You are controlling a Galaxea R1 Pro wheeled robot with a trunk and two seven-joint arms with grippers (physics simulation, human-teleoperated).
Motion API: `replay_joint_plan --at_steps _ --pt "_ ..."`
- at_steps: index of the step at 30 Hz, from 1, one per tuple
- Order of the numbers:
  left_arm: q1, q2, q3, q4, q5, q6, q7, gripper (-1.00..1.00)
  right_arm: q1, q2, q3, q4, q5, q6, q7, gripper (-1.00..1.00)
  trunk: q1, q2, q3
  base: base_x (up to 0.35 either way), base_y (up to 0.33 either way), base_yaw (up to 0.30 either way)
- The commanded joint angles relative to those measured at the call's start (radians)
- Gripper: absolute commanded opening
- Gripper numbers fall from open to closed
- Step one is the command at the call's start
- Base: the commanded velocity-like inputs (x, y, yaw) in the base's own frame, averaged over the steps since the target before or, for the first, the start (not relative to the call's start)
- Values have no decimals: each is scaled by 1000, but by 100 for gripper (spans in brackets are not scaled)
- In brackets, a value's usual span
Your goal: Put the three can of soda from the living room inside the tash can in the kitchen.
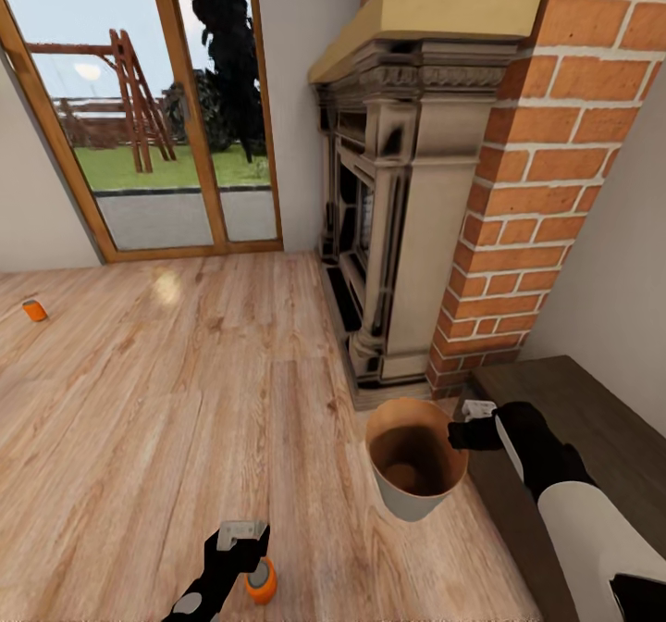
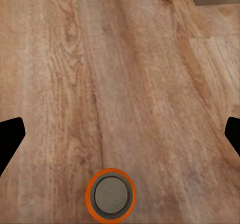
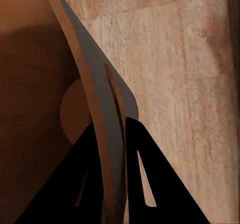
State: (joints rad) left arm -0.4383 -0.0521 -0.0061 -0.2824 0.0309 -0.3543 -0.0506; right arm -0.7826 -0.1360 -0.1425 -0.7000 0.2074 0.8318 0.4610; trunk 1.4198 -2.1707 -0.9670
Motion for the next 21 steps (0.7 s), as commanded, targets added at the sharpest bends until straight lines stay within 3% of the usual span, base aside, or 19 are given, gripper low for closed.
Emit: replay_joint_plan --at_steps 1,6,8,11,21 --pt "0 0 0 0 0 0 0 100 0 -1 -1 -5 -22 5 9 -100 4 -7 -3 0 0 0" --pt "0 0 0 0 0 0 0 100 1 -2 -1 -26 -25 3 31 -100 23 -42 -20 0 0 0" --pt "0 0 -1 0 0 0 0 100 2 -4 0 -63 -23 4 87 -100 31 -56 -26 0 0 0" --pt "0 0 -1 0 0 0 0 100 4 -5 -1 -86 -19 6 113 -100 42 -77 -35 0 0 0" --pt "0 0 -2 1 0 0 0 100 5 -5 0 -112 -15 9 138 -100 81 -147 -67 0 0 0"
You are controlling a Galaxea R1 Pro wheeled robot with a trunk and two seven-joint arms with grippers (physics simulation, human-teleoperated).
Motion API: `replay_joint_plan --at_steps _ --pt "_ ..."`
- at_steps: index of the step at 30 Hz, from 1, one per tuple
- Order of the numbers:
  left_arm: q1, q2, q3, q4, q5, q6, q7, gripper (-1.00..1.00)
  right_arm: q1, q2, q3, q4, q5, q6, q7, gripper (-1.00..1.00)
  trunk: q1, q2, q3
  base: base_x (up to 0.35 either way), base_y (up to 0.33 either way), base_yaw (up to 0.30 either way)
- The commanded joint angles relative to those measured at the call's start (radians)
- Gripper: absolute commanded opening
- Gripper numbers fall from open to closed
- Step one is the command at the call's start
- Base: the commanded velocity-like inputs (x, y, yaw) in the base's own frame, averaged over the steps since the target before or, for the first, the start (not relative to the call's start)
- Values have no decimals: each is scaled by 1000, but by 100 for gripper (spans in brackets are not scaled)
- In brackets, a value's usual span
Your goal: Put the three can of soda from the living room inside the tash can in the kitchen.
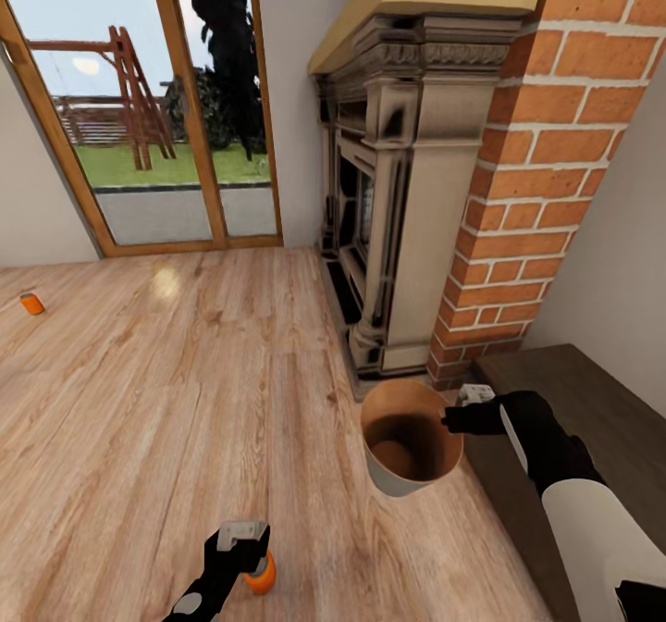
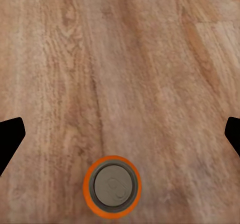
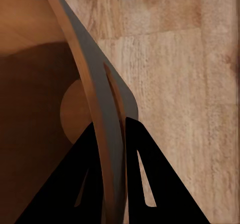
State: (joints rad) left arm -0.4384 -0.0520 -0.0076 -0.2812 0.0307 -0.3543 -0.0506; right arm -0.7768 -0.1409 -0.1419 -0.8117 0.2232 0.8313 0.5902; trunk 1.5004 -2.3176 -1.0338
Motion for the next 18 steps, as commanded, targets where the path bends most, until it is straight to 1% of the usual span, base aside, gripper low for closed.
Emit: replay_joint_plan --at_steps 1,8,18 --pt "0 0 0 0 0 0 0 100 -1 1 -1 -2 -30 9 10 -100 4 -7 -3 0 0 0" --pt "0 0 0 0 0 0 0 100 -1 2 -2 -4 -30 9 11 -100 31 -56 -28 0 0 0" --pt "0 0 0 0 0 0 0 100 0 3 -2 -4 -30 9 11 -100 69 -126 -73 0 0 0"
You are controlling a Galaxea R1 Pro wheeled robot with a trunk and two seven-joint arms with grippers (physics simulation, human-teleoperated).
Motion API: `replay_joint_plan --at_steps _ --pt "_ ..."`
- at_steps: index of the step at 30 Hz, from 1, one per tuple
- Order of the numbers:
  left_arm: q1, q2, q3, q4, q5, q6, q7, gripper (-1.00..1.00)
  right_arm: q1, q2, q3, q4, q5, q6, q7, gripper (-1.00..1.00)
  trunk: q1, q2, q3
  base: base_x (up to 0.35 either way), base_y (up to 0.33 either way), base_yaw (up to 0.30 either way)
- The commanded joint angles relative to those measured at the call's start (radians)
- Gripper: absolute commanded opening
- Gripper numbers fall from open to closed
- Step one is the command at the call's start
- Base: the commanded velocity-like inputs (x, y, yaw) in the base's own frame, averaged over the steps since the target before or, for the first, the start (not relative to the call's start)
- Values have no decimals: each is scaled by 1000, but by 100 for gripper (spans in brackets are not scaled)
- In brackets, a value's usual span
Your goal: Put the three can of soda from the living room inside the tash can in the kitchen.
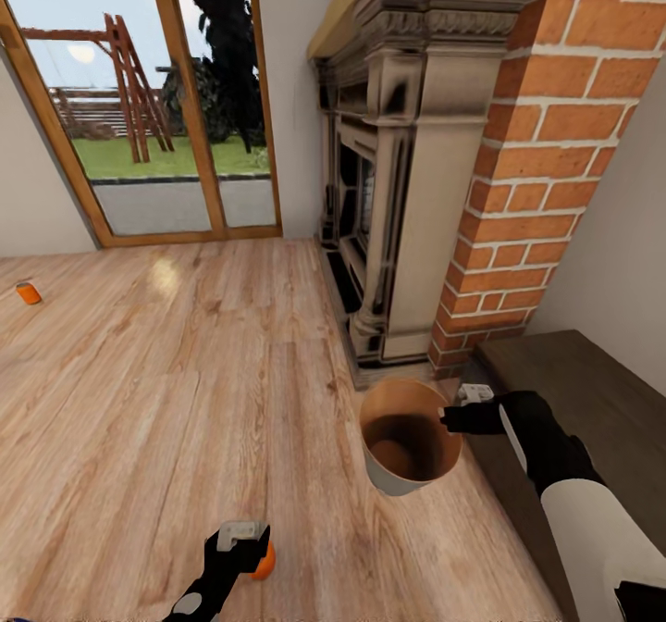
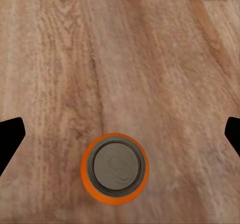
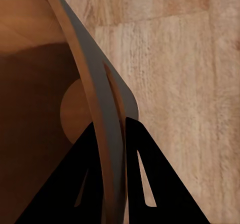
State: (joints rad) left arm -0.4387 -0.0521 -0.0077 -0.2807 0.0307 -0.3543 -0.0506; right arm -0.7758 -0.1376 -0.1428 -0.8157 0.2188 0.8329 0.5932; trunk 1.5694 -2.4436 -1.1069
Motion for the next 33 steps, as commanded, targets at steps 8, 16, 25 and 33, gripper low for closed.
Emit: replay_joint_plan --at_steps 8,16,25,33 --pt "0 0 0 0 0 0 0 100 0 0 -1 0 -25 7 8 -100 31 -56 -38 0 0 0" --pt "0 1 0 -1 0 0 0 100 -1 0 -2 0 -25 6 8 -100 33 -58 -69 0 0 0" --pt "0 0 0 -1 0 0 0 100 -1 2 -2 -2 -26 6 8 -100 34 -58 -86 0 0 0" --pt "0 0 0 -2 0 0 0 100 0 4 -1 -2 -26 6 8 -100 36 -59 -118 0 0 0"
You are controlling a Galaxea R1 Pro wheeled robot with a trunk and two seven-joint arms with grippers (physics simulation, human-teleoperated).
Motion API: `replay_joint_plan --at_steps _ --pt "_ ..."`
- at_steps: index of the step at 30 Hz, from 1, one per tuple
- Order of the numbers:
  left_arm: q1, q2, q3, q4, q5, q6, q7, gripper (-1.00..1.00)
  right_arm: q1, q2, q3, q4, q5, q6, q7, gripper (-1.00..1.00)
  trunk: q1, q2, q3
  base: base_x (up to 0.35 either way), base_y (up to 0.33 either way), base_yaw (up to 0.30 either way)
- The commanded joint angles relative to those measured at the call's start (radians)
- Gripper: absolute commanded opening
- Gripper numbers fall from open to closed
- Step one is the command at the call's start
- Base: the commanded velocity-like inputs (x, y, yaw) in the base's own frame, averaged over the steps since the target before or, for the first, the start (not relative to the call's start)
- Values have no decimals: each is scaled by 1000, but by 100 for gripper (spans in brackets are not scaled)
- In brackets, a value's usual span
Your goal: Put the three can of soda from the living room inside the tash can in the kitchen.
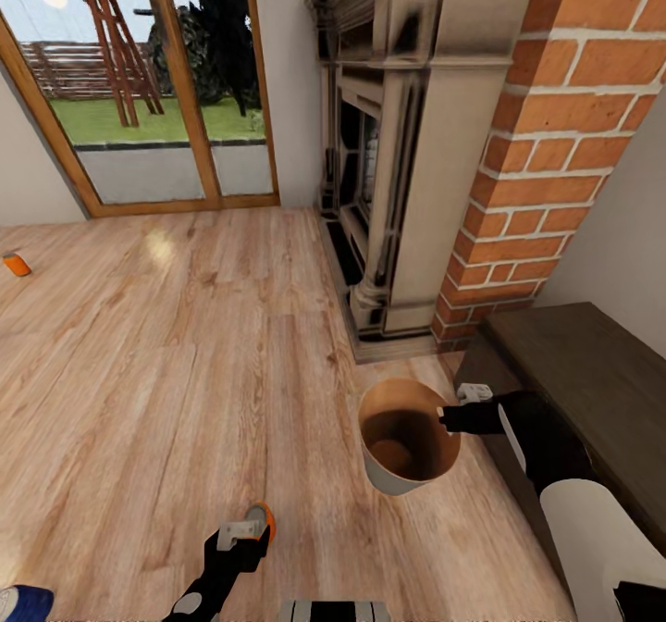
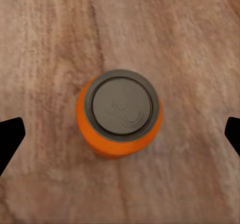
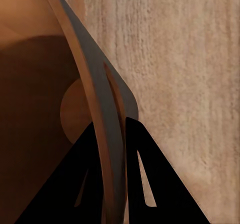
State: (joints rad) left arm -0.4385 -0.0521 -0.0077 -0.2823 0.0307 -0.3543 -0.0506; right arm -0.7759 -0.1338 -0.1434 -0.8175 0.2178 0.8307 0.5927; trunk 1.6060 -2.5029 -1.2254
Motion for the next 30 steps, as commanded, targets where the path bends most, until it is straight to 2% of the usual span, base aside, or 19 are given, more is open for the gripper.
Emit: replay_joint_plan --at_steps 1,7,14,30 --pt "0 0 0 0 0 0 0 100 0 0 0 0 -25 8 9 -100 0 0 -1 0 0 0" --pt "0 1 0 -3 0 0 0 100 0 0 1 0 -26 8 9 -100 0 0 -8 21 -4 0" --pt "1 1 0 -8 0 1 0 100 0 0 2 0 -26 8 9 -100 0 0 -10 178 -83 0" --pt "1 1 0 -11 0 0 -5 100 0 0 2 -41 -26 8 9 -100 0 0 -14 15 -8 0"
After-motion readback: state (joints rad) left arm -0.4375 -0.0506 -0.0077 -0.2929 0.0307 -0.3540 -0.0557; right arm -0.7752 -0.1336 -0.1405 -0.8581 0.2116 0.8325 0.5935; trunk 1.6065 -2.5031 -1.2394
